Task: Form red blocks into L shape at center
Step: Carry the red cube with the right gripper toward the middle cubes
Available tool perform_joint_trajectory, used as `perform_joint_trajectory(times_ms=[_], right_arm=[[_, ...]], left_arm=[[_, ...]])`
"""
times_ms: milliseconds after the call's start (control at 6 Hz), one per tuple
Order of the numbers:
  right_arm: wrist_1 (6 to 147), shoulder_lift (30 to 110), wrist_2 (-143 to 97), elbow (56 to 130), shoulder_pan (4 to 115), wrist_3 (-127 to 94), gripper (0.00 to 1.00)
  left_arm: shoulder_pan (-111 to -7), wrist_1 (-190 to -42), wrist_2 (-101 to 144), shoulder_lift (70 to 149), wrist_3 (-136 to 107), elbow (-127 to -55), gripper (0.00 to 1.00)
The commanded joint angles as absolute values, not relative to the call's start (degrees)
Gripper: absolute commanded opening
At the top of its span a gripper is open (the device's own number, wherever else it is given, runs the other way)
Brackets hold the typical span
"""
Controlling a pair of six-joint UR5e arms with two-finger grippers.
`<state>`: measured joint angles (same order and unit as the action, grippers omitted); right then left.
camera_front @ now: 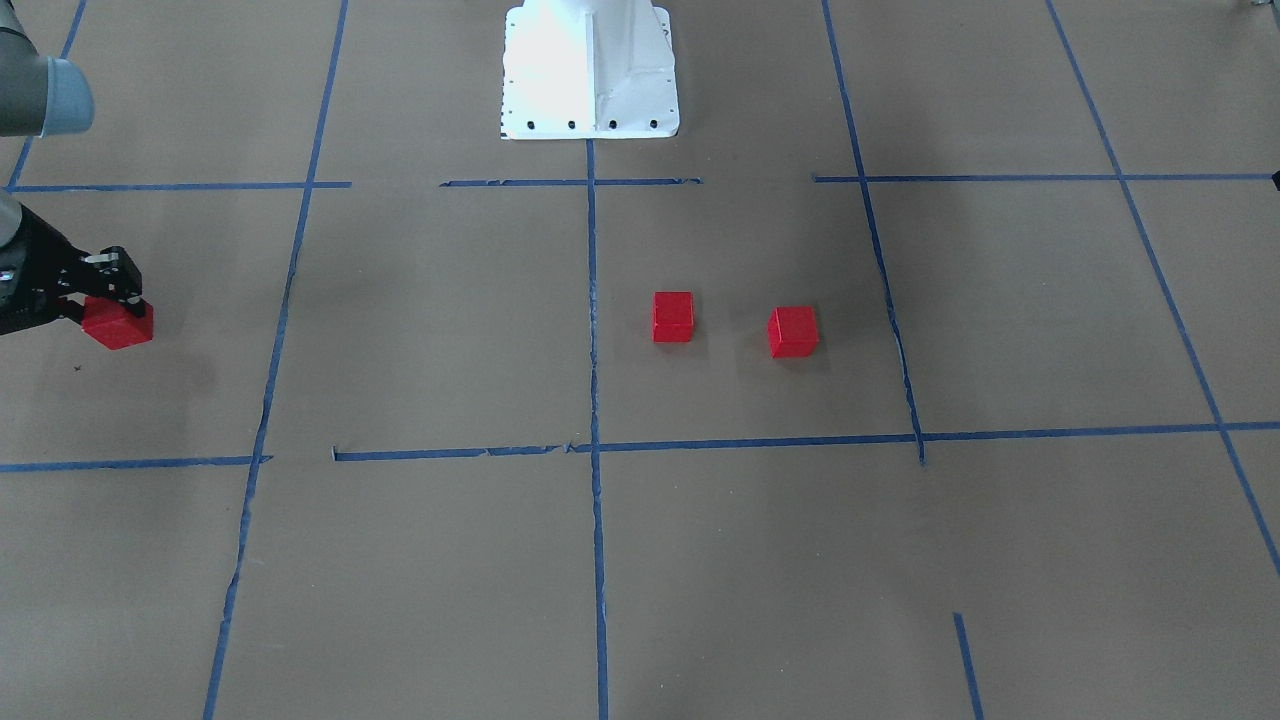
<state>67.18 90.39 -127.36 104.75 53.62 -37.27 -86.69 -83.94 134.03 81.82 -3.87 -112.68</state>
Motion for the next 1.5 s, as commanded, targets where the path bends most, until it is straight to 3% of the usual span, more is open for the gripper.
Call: perform_joint_trajectory(times_ms=[0,333,500,667,1167,1333], right_arm=[[67.4,82.2,-126.7,106.3,45.8,-47.5,0.01],[72.7,69.5,-121.0,105.8,37.0,-67.8,0.00],[86.7,59.7,-114.0,105.6,31.7,-68.2,0.00],[92.2,55.1,-111.6,104.3,28.8,-68.3,0.00],[89.1,44.2,-107.9,88.9,26.2,-69.0,0.02],[88.9,43.6,-107.9,88.0,25.1,-76.2,0.02]], left_arm=[[-86.7,-83.9,134.0,81.8,-3.9,-112.6,1.00],[-86.6,-83.9,134.0,81.8,-3.9,-112.2,1.00],[-86.6,-83.9,134.0,81.8,-3.9,-111.8,1.00],[-86.6,-83.9,134.0,81.8,-3.9,-112.1,1.00],[-86.6,-84.4,134.0,81.9,-3.9,-112.0,1.00],[-86.6,-84.5,134.0,81.9,-3.9,-112.0,1.00]])
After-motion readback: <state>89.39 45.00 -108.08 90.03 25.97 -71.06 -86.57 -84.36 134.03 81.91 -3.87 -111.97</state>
